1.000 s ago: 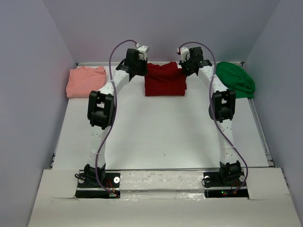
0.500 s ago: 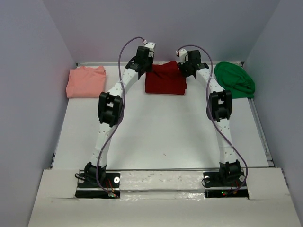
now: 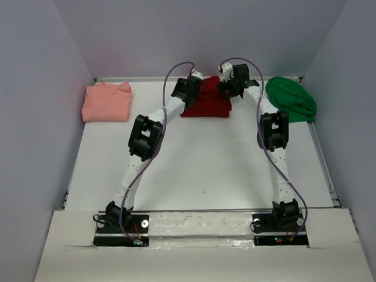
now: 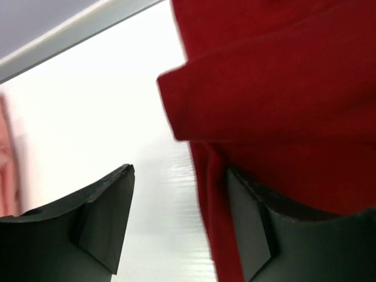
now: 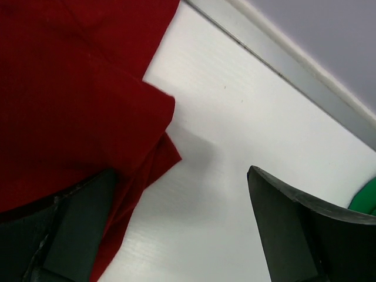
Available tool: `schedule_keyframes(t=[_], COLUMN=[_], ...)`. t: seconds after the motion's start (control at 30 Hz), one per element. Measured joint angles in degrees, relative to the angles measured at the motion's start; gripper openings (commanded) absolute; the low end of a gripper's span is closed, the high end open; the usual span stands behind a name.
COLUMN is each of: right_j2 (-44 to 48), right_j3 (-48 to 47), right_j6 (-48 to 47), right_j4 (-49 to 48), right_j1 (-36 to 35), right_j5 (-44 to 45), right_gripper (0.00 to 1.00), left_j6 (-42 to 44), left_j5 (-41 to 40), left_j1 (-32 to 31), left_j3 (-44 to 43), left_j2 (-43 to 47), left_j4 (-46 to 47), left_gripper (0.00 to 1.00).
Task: Fold and stack the t-shirts
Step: Fold the long partially folded tshirt into a neat square
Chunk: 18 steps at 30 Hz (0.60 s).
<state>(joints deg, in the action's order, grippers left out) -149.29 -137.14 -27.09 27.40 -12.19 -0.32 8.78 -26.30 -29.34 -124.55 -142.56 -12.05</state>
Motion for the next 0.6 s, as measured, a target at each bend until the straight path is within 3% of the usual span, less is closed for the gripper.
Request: schedule_keyframes(t=[0.13,0.33,0.5,0.6], right_j2=[4.0,13.2,23.4,29.6], right_j3=[5.6,11.9,19.3,28.0], right_j6=[-0.9,-2.0,-5.1,-11.5], right_j4=[0.2,-0.1,-4.8,-13.4], right_j1=[0.0,-0.1,-0.7,-3.1], right_j5=[1.1,3.1,6.5,11.1], right_gripper=[1.00,1.00,1.00,1.00], left_j6=[3.7,7.9,6.8,5.3], left_j5=[-6.2,-11.2,-8.2,-1.8], left_j1=[0.2,1.7,6.3,11.3], left_j3=[4.9,8.7,11.9,21.3], left_j2=[0.7,8.7,23.6,36.9], left_j4=[2.7,5.0,4.4,5.8], left_gripper=[0.86,0.88,0.91,0.95])
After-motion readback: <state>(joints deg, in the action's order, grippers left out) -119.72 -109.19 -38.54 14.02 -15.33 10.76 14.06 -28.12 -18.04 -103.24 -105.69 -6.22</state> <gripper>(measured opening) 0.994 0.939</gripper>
